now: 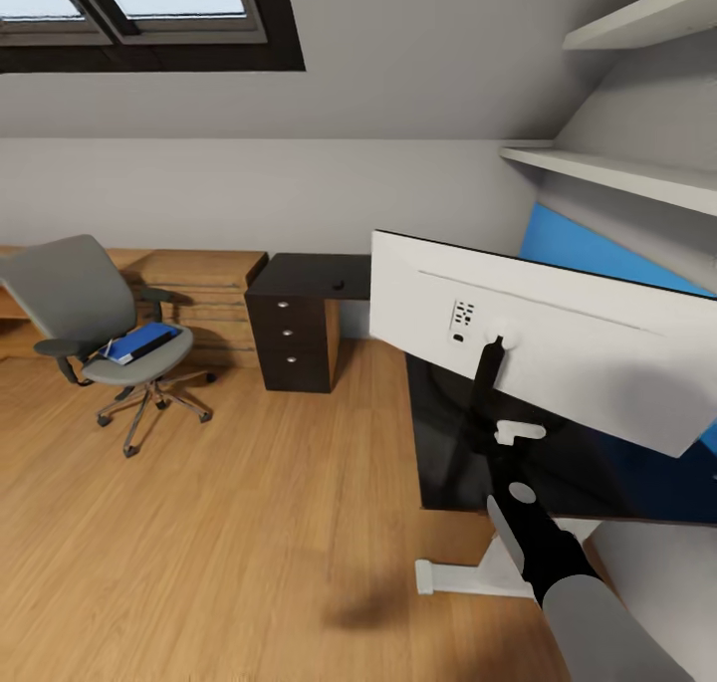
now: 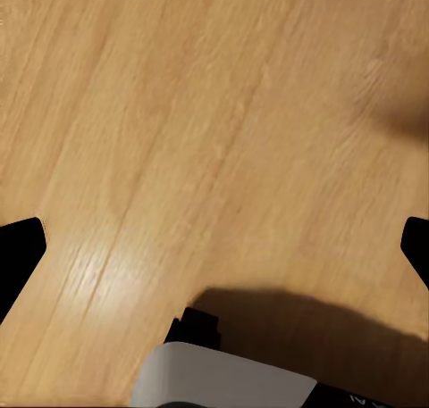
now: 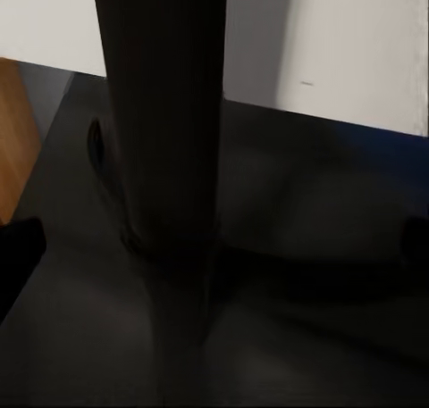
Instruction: In the bedroom, organize the workspace by keeping the computer under the desk, ensuring the monitor is on the desk, placing the keyboard on the desk next to the monitor, placing the mouse on the desk next to the keyboard, moving the folder from the swivel chair onto the desk next to the mouse, stacking the notebook on top of the folder with the pen on top of the notebook, and positioning the swivel chair next to the desk.
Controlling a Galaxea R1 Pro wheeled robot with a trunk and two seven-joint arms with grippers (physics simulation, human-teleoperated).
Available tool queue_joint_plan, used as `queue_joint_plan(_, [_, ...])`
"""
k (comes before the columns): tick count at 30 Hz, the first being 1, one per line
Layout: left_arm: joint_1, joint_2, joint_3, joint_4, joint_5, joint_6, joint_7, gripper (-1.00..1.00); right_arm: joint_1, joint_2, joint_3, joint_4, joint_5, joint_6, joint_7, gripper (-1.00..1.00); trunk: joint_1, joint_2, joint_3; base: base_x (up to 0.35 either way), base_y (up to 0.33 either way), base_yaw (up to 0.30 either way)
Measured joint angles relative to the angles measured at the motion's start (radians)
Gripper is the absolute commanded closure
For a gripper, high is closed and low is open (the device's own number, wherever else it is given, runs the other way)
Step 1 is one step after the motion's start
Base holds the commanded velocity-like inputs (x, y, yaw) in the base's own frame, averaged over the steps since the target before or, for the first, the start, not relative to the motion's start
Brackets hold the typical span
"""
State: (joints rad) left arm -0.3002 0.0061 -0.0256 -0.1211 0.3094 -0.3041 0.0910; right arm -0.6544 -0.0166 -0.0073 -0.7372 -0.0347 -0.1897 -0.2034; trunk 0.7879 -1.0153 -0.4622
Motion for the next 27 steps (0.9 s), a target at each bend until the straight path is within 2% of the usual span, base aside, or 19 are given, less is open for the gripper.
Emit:
queue_joint_plan(20, [0.0, 0.0, 0.0, 0.001, 0.0, 0.0, 0.0, -1.0, 0.0, 0.0, 0.0, 0.0, -0.001, -0.004, 0.001, -1.0, 0.0, 0.0, 0.0, -0.306, -0.023, 0.0])
queue_joint_plan(27, [0.0, 0.0, 0.0, 0.006, 0.0, -0.001, 0.0, -1.0, 0.0, 0.0, 0.0, 0.0, -0.001, -0.004, 0.001, -1.0, 0.0, 0.0, 0.0, -0.127, -0.071, 0.0])
